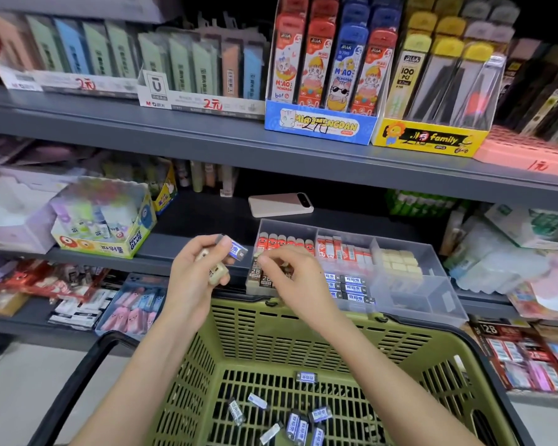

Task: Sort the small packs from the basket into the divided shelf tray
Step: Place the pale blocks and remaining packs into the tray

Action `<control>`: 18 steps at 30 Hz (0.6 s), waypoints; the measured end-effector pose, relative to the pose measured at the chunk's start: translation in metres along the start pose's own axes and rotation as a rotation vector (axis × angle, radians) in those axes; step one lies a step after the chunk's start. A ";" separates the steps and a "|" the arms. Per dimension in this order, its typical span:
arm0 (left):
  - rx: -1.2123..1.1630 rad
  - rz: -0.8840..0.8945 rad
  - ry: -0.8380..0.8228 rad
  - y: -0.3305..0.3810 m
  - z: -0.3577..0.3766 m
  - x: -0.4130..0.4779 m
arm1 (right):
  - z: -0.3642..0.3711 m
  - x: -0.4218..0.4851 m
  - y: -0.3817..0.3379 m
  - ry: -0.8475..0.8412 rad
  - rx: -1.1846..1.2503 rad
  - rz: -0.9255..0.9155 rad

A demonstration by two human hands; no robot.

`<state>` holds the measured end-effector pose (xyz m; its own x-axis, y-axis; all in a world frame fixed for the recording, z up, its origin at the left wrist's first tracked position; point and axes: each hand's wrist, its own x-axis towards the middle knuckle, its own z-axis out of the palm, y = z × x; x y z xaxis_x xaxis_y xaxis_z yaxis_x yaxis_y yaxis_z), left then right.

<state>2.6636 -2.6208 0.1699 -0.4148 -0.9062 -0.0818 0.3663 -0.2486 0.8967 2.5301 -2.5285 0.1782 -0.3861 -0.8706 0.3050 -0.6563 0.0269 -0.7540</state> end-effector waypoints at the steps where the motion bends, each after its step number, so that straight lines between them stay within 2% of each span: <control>1: 0.024 0.005 -0.025 0.002 0.003 -0.002 | -0.002 -0.002 -0.004 0.001 0.112 0.022; 4: 0.092 0.004 -0.113 0.009 0.015 -0.011 | -0.012 -0.005 -0.017 -0.015 0.358 0.075; 11: 0.183 -0.088 -0.313 0.017 0.055 -0.027 | -0.070 -0.010 0.000 0.020 0.426 0.173; 14: 0.084 -0.199 -0.330 0.018 0.062 -0.027 | -0.111 -0.009 0.029 0.057 0.249 0.290; 18: 0.024 -0.331 -0.325 0.021 0.066 -0.024 | -0.130 -0.006 0.054 -0.116 -0.099 0.404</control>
<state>2.6262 -2.5819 0.2197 -0.7470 -0.6246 -0.2279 0.1527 -0.4948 0.8555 2.4129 -2.4583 0.2112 -0.5532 -0.8297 -0.0750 -0.5287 0.4192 -0.7381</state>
